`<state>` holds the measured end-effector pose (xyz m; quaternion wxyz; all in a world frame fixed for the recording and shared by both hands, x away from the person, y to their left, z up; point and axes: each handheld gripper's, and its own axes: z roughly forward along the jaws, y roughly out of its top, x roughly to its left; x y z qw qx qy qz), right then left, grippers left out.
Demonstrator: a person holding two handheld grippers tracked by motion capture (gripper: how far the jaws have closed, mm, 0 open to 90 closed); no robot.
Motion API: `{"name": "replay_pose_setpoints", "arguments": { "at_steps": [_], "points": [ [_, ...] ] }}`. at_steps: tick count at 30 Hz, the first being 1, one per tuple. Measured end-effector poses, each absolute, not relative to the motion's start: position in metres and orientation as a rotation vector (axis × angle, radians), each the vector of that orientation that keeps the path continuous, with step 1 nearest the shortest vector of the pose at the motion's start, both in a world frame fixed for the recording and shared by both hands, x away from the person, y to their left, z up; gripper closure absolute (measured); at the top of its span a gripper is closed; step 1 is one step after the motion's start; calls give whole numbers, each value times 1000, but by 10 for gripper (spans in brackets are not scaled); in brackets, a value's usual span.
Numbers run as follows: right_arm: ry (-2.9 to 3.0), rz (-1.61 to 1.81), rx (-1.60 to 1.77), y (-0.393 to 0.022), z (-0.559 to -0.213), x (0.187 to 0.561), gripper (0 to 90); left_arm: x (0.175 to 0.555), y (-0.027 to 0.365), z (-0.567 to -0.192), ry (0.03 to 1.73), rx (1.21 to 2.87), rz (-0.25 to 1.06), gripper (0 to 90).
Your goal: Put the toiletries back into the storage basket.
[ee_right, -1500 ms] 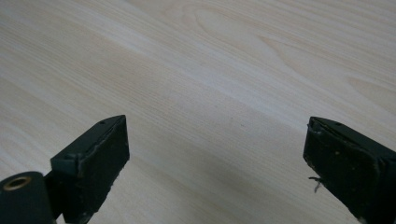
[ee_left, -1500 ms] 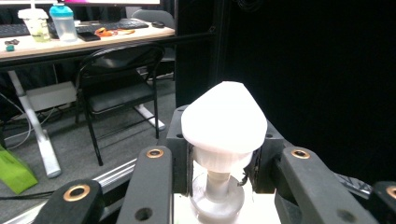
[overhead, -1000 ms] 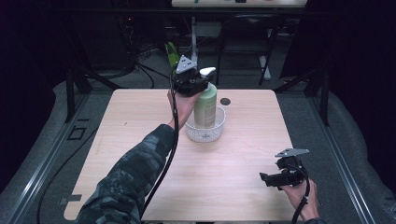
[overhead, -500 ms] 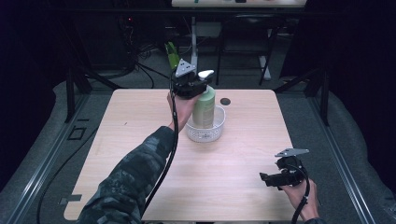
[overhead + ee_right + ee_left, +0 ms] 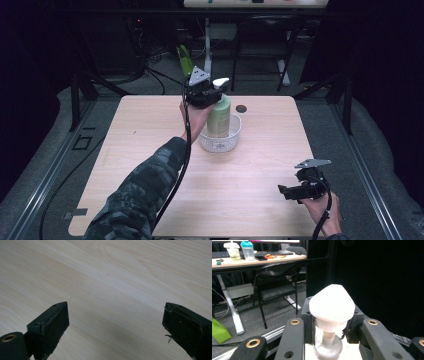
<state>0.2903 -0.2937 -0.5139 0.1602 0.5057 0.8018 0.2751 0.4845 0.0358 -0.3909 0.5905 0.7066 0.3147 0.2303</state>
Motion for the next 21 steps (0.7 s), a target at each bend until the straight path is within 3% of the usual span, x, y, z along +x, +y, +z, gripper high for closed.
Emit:
{"name": "replay_pose_setpoints", "arguments": {
  "at_steps": [21],
  "points": [
    [2283,801,1443,-294,-513,290,64,486,31,-400,724,1654,535,670]
  ]
}}
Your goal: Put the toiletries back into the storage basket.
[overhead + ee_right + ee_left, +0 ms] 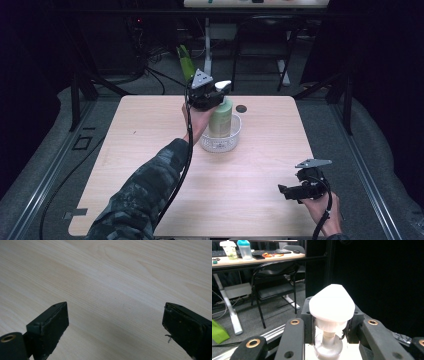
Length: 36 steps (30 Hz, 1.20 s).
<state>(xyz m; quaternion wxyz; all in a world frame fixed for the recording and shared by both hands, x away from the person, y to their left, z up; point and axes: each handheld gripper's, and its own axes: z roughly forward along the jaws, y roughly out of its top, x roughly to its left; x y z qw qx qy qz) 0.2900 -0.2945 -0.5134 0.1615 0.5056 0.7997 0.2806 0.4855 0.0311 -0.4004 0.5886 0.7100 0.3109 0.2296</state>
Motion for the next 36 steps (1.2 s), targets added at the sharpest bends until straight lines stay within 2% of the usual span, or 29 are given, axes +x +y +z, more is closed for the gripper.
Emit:
{"name": "replay_pose_setpoints", "arguments": {
  "at_steps": [36],
  "points": [
    [2284,796,1448,-294,-513,290,67,478,38,-422,712,1682,530,669]
  ]
}}
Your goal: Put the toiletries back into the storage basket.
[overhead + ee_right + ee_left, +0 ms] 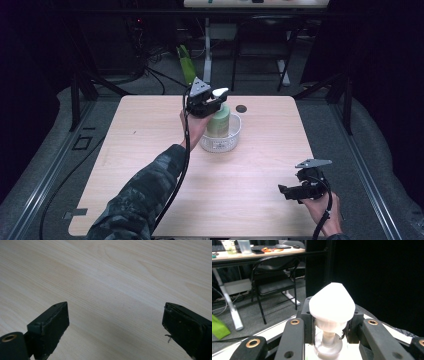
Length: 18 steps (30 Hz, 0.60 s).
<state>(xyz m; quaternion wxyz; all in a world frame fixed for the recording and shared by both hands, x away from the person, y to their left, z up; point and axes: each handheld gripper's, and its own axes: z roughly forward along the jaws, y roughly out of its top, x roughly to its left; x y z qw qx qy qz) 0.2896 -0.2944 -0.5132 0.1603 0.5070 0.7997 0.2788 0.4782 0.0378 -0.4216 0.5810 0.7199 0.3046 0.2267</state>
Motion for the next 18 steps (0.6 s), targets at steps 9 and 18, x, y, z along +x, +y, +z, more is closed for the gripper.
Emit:
{"name": "replay_pose_setpoints", "arguments": {
  "at_steps": [9,18],
  "points": [
    [2285,799,1437,-293,-512,289,68,474,41,-422,701,1682,537,669],
    [2282,799,1439,-294,-512,289,68,473,38,-421,717,1685,522,665]
  ]
}}
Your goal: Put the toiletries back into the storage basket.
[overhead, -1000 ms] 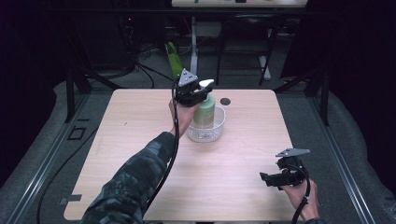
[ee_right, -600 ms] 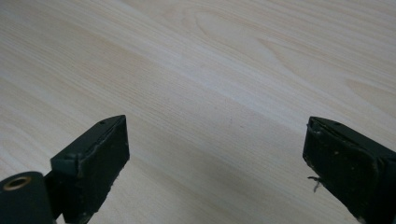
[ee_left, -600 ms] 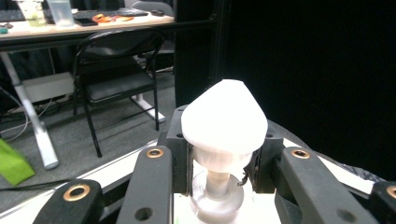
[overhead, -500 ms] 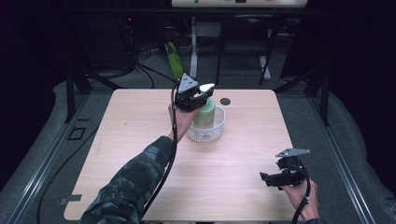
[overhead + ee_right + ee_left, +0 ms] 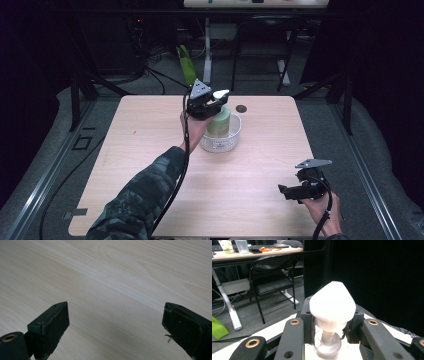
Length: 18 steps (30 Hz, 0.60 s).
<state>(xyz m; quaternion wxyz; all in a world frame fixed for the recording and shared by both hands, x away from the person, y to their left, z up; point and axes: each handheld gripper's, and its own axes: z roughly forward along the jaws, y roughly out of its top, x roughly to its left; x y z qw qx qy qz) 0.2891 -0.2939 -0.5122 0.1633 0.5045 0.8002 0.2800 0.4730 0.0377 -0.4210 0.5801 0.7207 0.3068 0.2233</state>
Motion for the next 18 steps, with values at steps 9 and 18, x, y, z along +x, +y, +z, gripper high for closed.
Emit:
{"name": "replay_pose_setpoints", "arguments": {
  "at_steps": [9,18],
  "points": [
    [2284,797,1439,-294,-512,289,69,472,39,-417,724,1695,498,613],
    [2284,797,1441,-293,-512,289,69,470,43,-411,743,1722,481,378]
  ]
}}
